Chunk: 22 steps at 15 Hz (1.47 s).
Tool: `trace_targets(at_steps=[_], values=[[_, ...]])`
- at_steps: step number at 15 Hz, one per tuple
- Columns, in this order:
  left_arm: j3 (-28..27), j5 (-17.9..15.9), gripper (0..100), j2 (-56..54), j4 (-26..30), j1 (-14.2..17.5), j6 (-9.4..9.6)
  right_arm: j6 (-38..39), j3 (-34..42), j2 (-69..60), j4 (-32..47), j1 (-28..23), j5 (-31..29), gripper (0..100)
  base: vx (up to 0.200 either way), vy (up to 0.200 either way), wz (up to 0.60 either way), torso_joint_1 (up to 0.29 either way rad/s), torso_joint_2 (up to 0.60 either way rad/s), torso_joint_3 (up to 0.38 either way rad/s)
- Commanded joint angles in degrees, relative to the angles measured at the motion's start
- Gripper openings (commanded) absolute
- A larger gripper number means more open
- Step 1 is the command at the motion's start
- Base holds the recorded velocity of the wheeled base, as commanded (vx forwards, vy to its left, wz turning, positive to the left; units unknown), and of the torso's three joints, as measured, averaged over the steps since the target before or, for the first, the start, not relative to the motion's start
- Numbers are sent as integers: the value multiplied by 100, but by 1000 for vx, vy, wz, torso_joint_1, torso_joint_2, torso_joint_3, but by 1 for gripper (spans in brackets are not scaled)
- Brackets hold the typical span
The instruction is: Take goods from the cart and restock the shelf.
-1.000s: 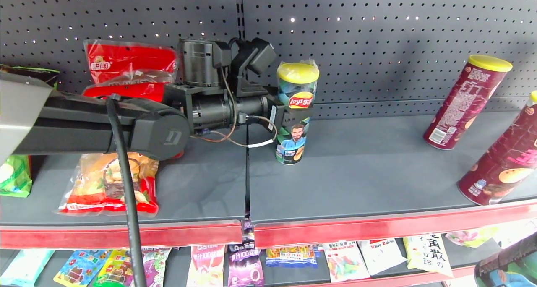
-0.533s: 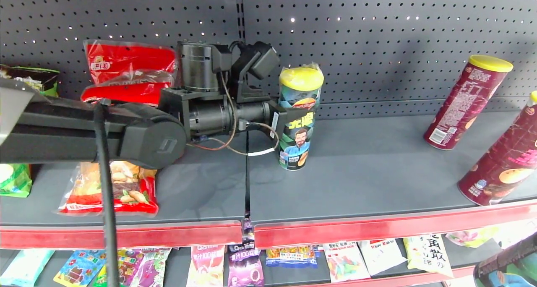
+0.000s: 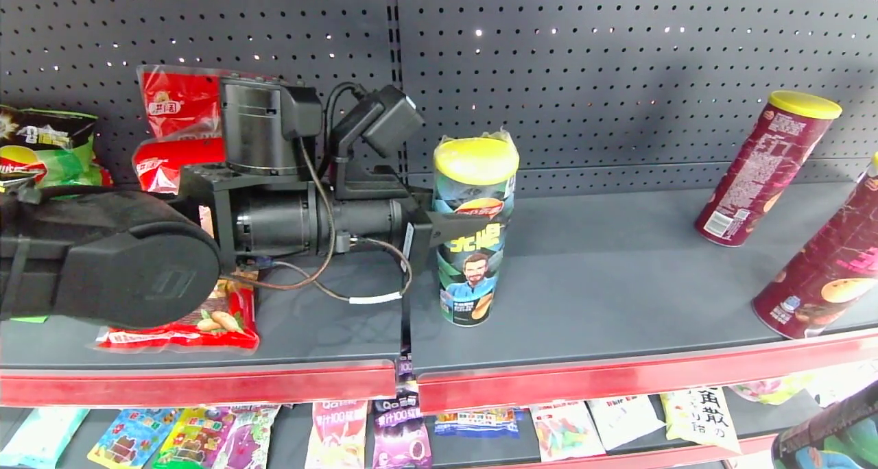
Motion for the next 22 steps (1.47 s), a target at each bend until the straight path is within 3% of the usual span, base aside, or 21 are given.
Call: trace_targets(at_steps=[1,3,5,8,22], values=[[175,-50,0,-178,-49,-16,102,3,16,1,-3,1,1,0,0,0,0,0,0,0],[255,-164,0,-196,-49,-25,260,3,7,1,-3,1,1,0,0,0,0,0,0,0],[325,-304,0,-240,-49,-87,287,3,16,1,-3,1,1,0,0,0,0,0,0,0],[474,-296,0,-319,-49,-227,269,3,25,-7,6,1,1,0,0,0,0,0,0,0],[571,-243,0,-363,-58,-236,260,3,25,-7,6,1,1,0,0,0,0,0,0,0]])
